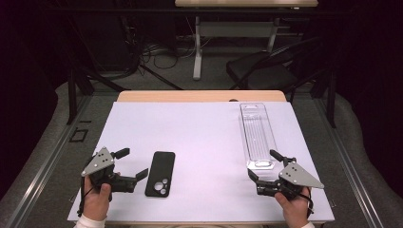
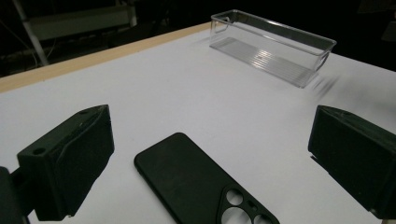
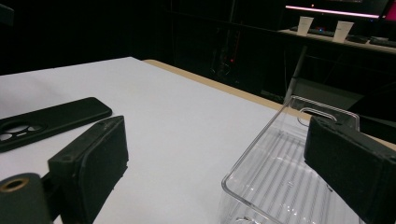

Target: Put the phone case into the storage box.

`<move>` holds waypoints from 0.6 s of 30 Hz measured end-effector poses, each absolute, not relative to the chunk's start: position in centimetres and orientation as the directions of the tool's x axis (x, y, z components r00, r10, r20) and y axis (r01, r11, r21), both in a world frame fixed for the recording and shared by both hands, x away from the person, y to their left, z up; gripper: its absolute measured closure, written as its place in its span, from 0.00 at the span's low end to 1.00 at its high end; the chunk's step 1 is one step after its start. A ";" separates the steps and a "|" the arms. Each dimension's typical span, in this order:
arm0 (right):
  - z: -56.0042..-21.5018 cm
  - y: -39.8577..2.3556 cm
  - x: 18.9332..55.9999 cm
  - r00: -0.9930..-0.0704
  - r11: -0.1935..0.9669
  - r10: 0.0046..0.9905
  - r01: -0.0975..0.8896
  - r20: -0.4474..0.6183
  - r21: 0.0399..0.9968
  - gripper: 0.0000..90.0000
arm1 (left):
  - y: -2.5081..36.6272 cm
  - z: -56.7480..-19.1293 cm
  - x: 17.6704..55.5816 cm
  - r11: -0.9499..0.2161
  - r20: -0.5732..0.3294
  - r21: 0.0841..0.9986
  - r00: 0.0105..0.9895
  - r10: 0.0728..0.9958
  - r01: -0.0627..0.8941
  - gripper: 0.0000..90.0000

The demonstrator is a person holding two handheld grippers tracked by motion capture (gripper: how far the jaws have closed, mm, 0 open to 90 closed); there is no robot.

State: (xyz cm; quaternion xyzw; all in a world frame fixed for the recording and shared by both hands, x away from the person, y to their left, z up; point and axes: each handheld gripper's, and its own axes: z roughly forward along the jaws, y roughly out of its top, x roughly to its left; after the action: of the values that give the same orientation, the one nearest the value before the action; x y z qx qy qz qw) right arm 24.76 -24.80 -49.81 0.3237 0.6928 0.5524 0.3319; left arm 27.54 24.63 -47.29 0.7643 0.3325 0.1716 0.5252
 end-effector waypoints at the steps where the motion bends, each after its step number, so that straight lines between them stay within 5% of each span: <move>1: -49.8 -24.8 24.7 -0.570 0.180 0.815 0.077 -0.104 0.981 0.06 | 24.6 -47.2 27.6 -0.224 -0.098 0.913 0.718 0.689 0.340 0.01; 18: -49.9 -24.5 24.8 -0.581 0.186 0.808 0.083 -0.104 0.979 0.06 | 23.7 -45.8 29.2 -0.220 -0.137 0.881 0.670 0.730 0.419 0.01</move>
State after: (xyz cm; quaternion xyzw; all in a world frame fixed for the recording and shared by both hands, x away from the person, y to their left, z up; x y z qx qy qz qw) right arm 24.76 -24.54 -49.89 0.3196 0.6968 0.5520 0.3280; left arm 29.25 23.72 -45.79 0.7653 0.3754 0.1557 0.4992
